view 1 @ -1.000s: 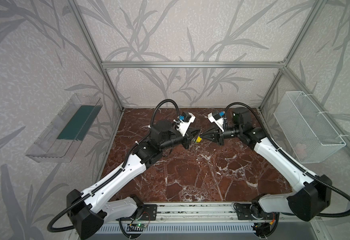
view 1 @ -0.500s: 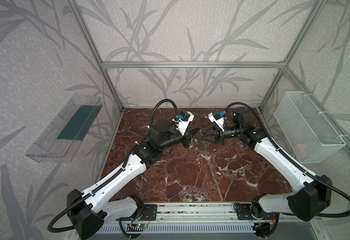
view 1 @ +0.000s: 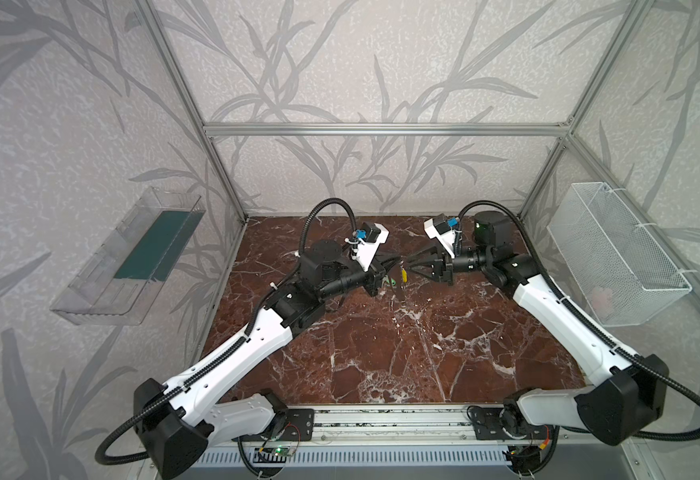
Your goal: Put the keys on the keyring
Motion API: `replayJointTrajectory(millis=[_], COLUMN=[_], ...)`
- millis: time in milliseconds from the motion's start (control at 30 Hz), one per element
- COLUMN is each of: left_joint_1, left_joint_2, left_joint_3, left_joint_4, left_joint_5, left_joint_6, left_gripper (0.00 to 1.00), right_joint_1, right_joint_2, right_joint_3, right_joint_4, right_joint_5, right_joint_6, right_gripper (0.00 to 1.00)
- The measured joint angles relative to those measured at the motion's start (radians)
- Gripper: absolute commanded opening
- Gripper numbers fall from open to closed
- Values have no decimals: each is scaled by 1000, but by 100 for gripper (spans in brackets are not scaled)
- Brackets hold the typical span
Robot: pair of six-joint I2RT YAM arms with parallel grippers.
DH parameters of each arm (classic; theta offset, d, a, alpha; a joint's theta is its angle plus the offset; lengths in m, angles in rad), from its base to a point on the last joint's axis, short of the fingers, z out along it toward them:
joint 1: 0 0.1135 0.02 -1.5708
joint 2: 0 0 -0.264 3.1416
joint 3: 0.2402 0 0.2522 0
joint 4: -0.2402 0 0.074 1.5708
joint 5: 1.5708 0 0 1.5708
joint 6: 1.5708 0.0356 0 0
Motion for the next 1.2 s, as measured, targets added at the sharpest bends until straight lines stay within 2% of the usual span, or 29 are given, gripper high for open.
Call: replayJointTrajectory(millis=[1067, 1200], left_joint_1=[0, 1], left_joint_2=[-4, -7], left_joint_3=[0, 0], left_joint_4=[8, 8], left_joint_5=[39, 39], left_joint_6=[-6, -6], left_gripper=[0, 0], right_joint_1=[14, 16], right_joint_2=[39, 42], right_joint_3=[32, 32], right_joint_4=[37, 37], right_joint_5=[-67, -67], right_joint_6=[27, 26], right_gripper=[25, 20])
